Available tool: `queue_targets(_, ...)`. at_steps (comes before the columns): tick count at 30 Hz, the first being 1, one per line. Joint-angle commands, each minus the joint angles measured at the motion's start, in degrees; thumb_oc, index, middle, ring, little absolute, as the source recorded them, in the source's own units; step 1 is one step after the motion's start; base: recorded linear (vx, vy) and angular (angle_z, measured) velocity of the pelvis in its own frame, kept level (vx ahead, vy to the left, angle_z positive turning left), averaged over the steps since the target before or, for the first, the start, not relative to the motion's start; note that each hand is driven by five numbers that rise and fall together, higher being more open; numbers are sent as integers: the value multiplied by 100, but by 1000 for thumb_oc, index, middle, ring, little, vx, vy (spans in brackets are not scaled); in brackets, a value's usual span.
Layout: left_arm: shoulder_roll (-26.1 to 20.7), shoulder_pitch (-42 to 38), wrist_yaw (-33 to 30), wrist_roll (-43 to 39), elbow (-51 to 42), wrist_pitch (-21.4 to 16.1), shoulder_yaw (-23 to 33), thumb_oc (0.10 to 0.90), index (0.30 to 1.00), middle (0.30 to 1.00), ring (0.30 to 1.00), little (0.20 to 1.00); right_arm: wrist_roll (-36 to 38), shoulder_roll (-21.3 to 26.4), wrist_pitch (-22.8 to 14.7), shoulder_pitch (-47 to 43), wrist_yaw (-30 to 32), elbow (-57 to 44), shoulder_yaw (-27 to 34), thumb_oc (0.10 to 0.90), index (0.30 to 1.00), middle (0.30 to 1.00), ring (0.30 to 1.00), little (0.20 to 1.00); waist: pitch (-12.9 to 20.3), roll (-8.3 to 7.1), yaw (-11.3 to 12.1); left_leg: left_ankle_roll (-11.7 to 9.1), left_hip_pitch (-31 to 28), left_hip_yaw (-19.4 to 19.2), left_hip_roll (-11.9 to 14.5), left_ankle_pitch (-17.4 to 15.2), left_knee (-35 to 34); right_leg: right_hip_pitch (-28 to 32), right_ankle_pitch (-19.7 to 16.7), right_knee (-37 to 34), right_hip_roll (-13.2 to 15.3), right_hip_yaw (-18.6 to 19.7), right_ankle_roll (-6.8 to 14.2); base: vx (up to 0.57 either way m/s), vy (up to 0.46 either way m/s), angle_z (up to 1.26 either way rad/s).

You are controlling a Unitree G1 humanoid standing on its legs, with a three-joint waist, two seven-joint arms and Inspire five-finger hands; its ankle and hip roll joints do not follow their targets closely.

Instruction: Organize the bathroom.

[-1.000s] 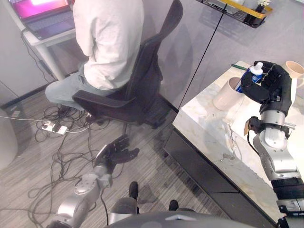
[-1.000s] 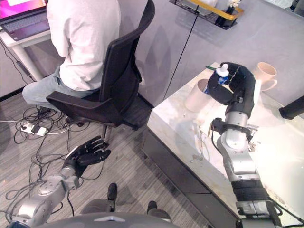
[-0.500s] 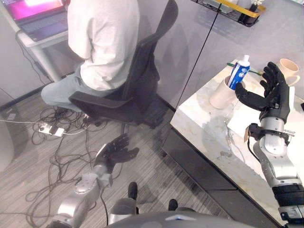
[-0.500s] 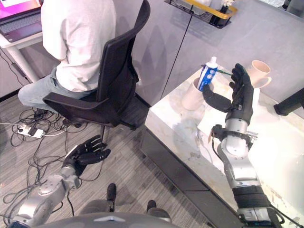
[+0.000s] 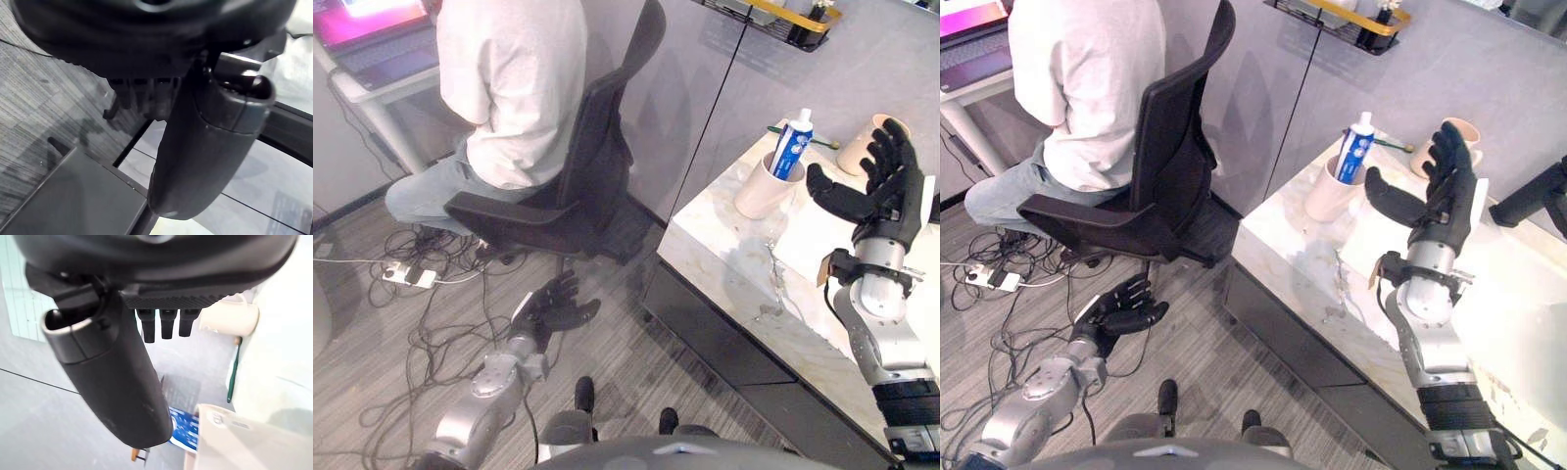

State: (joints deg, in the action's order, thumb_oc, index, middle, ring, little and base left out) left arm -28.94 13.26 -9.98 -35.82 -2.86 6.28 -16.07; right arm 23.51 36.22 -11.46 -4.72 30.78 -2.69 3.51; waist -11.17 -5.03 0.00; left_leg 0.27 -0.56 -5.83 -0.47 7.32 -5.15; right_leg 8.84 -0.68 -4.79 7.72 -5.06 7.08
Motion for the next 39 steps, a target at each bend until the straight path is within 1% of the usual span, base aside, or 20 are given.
queue_targets(1,208,-567,-15,113,-347,-654,-95,800,900,900,900,900,329,366,-934,-443,301,-461,776,800,900,900,900,900,480,89,59,193,-552,-109,-168,-777,15,-420,-387,24,-492,-534,-148,-183,86,-8)
queue_targets(5,260,-642,-59,258,-192,-637,-143,800,900,900,900,900,141,316,-1203,-309,746,-690,1121,800,900,900,900,900,525,100,-76,210,-508,-170,-181,-785,15,-505,-428,58,-466,-473,-104,-129,64,-11)
queue_targets(8,247,-681,11,393,-86,-649,-150,800,900,900,900,900,-121,357,-1190,-206,1029,-831,1322,800,900,900,900,900,537,114,-165,216,-482,-202,-192,-776,15,-593,-435,135,-450,-421,-70,-110,94,-4)
queue_targets(13,37,-929,500,1067,131,-1068,-273,800,900,900,900,900,-840,512,-1204,234,1859,-902,1946,800,900,900,900,900,451,90,-557,176,-374,-457,-132,-712,15,-890,-705,182,-416,-213,97,-168,121,-16)
queue_targets(16,-245,-1175,957,1240,216,-1243,-422,800,900,900,900,900,-891,608,-1429,424,2299,-709,2302,800,900,900,900,900,353,61,-758,200,-293,-687,-34,-693,15,-1184,-862,530,-396,-127,251,-243,10,-29)
queue_targets(19,-546,-1286,1255,1357,282,-1548,-267,800,900,900,900,900,-978,644,-1542,527,2492,-463,2480,800,900,900,900,900,240,132,-577,192,-219,-1323,256,-576,15,-1314,-771,1748,43,-1105,355,-408,59,-94)
queue_targets(20,-647,-1335,1481,1211,432,-1603,-172,800,900,900,900,900,-824,785,-1466,512,2636,-203,2555,800,900,900,900,900,250,249,-453,182,-86,-1794,445,-456,15,-1229,-589,2619,295,-1569,349,-422,133,-168)
queue_targets(21,-651,-1331,1558,1175,487,-1615,-142,800,900,900,900,900,-799,849,-1481,504,2630,-75,2586,800,900,900,900,900,266,258,-421,170,-55,-1878,457,-437,15,-1196,-518,2710,292,-1538,347,-293,143,-191)
queue_targets(22,-667,-1320,1714,1180,589,-1619,-112,800,900,900,900,900,-804,932,-1477,489,2676,150,2640,800,900,900,900,900,311,264,-387,132,-22,-1874,435,-519,15,-1068,-357,2863,221,-1362,434,-176,97,-154)
queue_targets(23,-729,-1276,1912,1234,744,-1604,-134,800,900,900,900,900,-847,974,-1307,486,2851,569,2707,800,900,900,900,900,360,216,-379,195,126,-1971,334,-548,15,-830,-223,2993,-43,-1131,494,-162,93,-127)
queue_targets(25,-756,-1152,1873,1219,870,-1492,-195,800,900,900,900,900,-1042,917,-1063,426,3144,734,2728,800,900,900,900,900,446,127,-386,259,260,-2020,171,-559,15,-594,4,2663,-423,-850,477,-171,30,-85)
queue_targets(26,-778,-1085,1925,1099,1045,-1507,-191,800,900,900,900,900,-1176,875,-791,433,3204,705,2779,800,900,900,900,900,493,100,-390,214,326,-2062,100,-516,16,-419,198,2185,-538,-806,366,-124,-28,-80)
queue_targets(27,-788,-1075,1924,1042,1116,-1530,-217,800,900,900,900,900,-1203,837,-756,475,3252,688,2779,800,900,900,900,900,507,86,-399,178,359,-2073,95,-501,20,-325,261,1993,-587,-793,310,-128,-131,-79)
queue_targets(29,-670,-998,1935,955,1552,-1603,-361,800,900,900,900,900,-1144,648,-707,819,3486,628,2997,800,900,900,900,900,516,86,-520,-67,513,-2057,141,-275,48,2,556,945,-908,-479,-32,-166,-186,-62)
queue_targets(31,-536,-999,2155,877,1860,-1633,-346,800,900,900,900,900,-1321,579,-520,1026,3718,586,3176,800,900,900,900,900,410,111,-571,-197,621,-2165,262,11,116,-11,438,523,-1020,-520,-206,-283,-159,-32)
queue_targets(33,-399,-1018,2334,748,2105,-1720,-387,800,900,900,900,900,-1526,576,-316,1098,3816,516,3241,800,900,900,900,900,354,132,-612,-296,639,-1973,260,-68,209,19,367,299,-1012,-397,-231,-243,-59,-15)
queue_targets(34,-250,-970,2520,684,2216,-1801,-417,800,900,900,900,900,-1797,558,-79,1190,3912,451,3294,800,900,900,900,900,244,148,-685,-278,797,-2001,299,-36,482,-45,132,62,-1031,-294,-343,-274,-11,-23)
queue_targets(37,-80,-781,2561,850,2447,-1994,-410,800,900,900,900,900,-1997,425,41,1316,3884,490,3219,800,900,900,900,900,128,149,-596,-360,1035,-981,272,11,843,-158,-36,64,-948,57,-426,-273,-6,-37)
queue_targets(38,-34,-746,2588,836,2557,-2040,-381,800,900,900,900,900,-1796,362,-45,1343,3752,585,3087,800,900,900,900,900,98,101,-591,-314,1034,-649,296,-173,1257,-242,-96,89,-864,188,-467,-235,14,-41)
queue_targets(39,20,-741,2585,855,2612,-2067,-350,800,900,900,900,900,-1775,282,-128,1367,3719,637,3003,800,900,900,900,900,97,93,-612,-291,989,-603,320,-262,1442,-280,-120,109,-831,214,-478,-283,24,-65)
